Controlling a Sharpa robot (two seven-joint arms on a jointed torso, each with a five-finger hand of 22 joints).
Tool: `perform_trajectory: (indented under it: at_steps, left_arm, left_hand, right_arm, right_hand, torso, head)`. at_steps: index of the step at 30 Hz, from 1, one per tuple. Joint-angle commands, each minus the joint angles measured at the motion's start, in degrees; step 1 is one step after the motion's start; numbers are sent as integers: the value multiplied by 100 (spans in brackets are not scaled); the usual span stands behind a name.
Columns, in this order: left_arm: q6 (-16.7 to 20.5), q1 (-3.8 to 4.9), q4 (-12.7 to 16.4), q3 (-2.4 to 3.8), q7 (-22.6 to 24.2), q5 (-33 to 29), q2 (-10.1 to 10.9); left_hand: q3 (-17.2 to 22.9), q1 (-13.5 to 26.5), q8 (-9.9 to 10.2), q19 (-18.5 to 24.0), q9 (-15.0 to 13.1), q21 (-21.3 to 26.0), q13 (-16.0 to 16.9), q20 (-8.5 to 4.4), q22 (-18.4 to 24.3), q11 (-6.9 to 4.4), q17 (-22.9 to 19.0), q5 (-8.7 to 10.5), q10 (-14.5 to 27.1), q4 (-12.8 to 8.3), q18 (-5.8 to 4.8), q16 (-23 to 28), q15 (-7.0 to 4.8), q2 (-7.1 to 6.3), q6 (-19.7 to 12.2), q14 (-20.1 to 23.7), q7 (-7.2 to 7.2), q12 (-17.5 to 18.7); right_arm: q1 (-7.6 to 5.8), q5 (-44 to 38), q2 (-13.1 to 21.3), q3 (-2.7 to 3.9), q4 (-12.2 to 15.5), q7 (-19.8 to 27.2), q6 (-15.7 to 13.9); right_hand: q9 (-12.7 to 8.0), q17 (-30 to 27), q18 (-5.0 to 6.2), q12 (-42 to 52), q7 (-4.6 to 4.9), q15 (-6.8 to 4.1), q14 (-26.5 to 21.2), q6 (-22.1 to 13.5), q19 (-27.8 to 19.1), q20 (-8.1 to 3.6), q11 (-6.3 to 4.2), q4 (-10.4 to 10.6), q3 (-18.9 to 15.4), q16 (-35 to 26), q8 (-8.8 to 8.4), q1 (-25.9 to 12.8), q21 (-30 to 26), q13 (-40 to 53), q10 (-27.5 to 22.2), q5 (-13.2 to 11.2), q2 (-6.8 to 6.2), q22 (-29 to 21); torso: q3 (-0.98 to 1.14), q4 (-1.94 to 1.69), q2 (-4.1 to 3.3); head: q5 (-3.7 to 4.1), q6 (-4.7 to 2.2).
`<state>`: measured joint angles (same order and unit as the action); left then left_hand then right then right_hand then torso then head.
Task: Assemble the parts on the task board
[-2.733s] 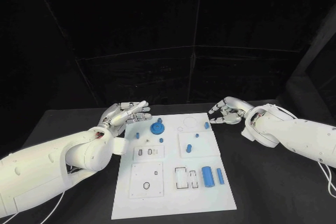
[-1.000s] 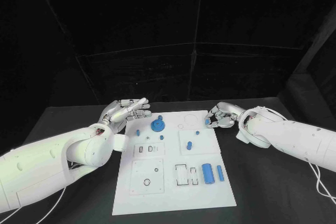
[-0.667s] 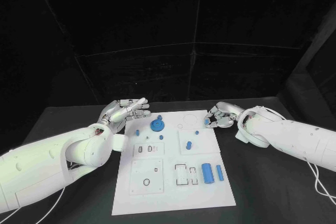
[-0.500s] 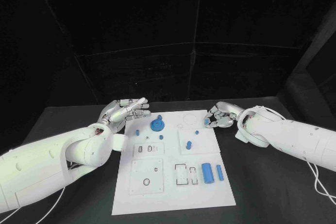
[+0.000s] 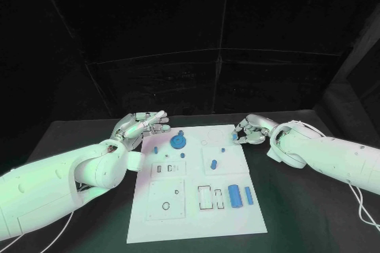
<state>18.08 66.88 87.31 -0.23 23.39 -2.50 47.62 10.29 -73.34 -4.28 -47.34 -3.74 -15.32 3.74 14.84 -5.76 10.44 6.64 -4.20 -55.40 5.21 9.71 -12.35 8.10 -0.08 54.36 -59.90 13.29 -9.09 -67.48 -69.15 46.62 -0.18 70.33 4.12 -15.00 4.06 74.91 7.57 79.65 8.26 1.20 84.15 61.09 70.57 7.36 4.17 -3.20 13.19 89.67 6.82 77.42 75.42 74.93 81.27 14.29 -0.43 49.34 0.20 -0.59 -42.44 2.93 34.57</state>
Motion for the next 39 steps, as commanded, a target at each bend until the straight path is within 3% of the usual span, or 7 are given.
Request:
perform_trajectory:
  at_steps: [1,4,12,20,25,31,39]
  left_arm:
    - [-73,8,-5,4,18,5,15]
    - [-74,10,-8,5,18,5,30]
    - [-72,19,-18,5,17,4,47]
    - [-77,25,-100,5,17,4,6]
    - [-76,29,-172,5,26,3,-28]
    - [-77,32,-277,5,39,-17,-85]
    - [-73,33,-330,6,52,-30,-130]
  left_hand:
    - [2,4,30,-39,-1,35,1,-9,9,7,6,30,-27,-45,86,33,-3,64,36,-33,3,27]
    - [2,4,30,-39,-1,35,1,-9,9,7,6,30,-27,-45,86,33,-3,64,36,-33,3,27]
    - [5,0,29,-41,-1,37,1,-10,11,5,7,30,-30,-50,86,35,-3,68,38,-34,1,26]
    - [5,0,29,-41,-1,37,1,-10,11,5,7,30,-30,-50,86,35,-3,68,38,-34,1,26]
    - [7,-1,29,-43,-1,38,1,-10,12,4,8,31,-33,-54,87,37,-4,70,41,-36,-1,26]
    - [7,-1,29,-43,-1,38,1,-10,12,4,8,31,-33,-54,87,37,-4,70,41,-36,-1,26]
    - [7,-1,29,-43,-1,38,1,-10,12,4,8,31,-33,-54,87,37,-4,70,41,-36,-1,26]
  right_arm:
    - [-15,-75,64,7,282,-520,-459]
    - [-25,-39,146,10,659,-938,-650]
    - [-94,-122,135,16,1427,-1626,-879]
    - [-112,-486,-202,16,1945,-1967,-853]
    - [-111,-684,-521,13,2035,-2065,-694]
    - [-76,-870,-1001,-4,1863,-2143,-477]
    - [9,-1184,-1441,-144,1619,-2237,-268]
  right_hand:
    - [16,1509,-37,8,-26,-50,585,50,-5,-60,-61,11,88,33,14,-12,32,106,-5,-65,86,-6]
    - [13,1509,-37,-2,-38,-83,585,57,3,-94,-79,-7,280,33,8,-55,25,103,1,-303,91,-16]
    - [19,1509,-40,-31,-49,-111,585,77,21,-124,-98,-31,771,33,11,-282,8,93,9,-319,-60,-38]
    - [21,1509,-41,-32,-41,-86,585,79,28,-105,-83,-40,887,33,12,-331,6,99,15,-297,-108,-40]
    - [22,1509,-37,-34,-41,-86,585,79,20,-105,-83,-45,897,33,12,-331,0,97,13,-294,-114,-55]
    - [25,1509,-34,-34,-37,-77,585,89,9,-96,-78,-59,969,33,17,-352,-12,102,14,-289,-138,-81]
    - [22,1509,-31,-43,-32,-74,585,77,1,-94,-74,-52,969,33,11,-377,-19,91,6,-299,-158,-99]
  torso:
    - [-7,9,9]
    - [-16,8,22]
    - [-50,21,58]
    - [-89,9,113]
    - [-95,1,123]
    - [-110,10,151]
    - [-111,6,147]
  head:
    - [-9,-15]
    - [-13,-17]
    - [-48,-5]
    - [-197,73]
    - [-268,121]
    - [-338,164]
    - [-369,198]
